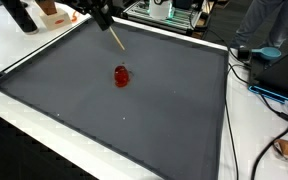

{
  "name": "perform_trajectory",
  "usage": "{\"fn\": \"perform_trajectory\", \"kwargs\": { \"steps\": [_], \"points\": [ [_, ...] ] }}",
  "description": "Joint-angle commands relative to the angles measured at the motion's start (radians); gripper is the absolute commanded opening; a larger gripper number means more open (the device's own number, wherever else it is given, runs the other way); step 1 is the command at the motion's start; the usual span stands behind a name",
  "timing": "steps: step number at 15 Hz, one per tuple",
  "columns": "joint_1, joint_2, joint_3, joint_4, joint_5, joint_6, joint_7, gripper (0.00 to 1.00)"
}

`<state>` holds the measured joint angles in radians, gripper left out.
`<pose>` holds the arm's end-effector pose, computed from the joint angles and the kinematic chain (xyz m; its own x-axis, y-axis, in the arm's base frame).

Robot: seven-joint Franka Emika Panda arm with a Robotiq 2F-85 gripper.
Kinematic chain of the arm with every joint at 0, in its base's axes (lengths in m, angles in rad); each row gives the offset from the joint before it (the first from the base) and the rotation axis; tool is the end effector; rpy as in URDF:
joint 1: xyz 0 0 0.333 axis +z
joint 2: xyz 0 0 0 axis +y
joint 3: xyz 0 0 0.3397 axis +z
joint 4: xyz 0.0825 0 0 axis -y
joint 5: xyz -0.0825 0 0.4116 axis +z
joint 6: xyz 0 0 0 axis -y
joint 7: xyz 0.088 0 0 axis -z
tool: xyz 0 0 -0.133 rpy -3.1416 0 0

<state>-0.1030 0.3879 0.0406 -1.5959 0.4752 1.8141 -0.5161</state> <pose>0.6857 0.0036 0.3926 0.9589 0.2802 0.0442 0.2672 -0.8399 -0.4724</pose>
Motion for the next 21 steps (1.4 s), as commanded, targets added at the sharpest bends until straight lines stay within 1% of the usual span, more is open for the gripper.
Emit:
{"fn": "perform_trajectory", "kwargs": {
  "steps": [1, 4, 6, 12, 21],
  "points": [
    [-0.07, 0.093, 0.047, 0.059, 0.104, -0.095, -0.158, 0.03],
    [-0.096, 0.163, 0.058, 0.09, 0.171, -0.163, -0.234, 0.03],
    [-0.097, 0.206, 0.055, 0.103, 0.195, -0.164, -0.253, 0.03],
    [-0.095, 0.285, 0.053, 0.101, 0.23, -0.111, -0.293, 0.03],
    [-0.096, 0.327, 0.054, 0.079, 0.252, -0.074, -0.291, 0.03]
  ]
}}
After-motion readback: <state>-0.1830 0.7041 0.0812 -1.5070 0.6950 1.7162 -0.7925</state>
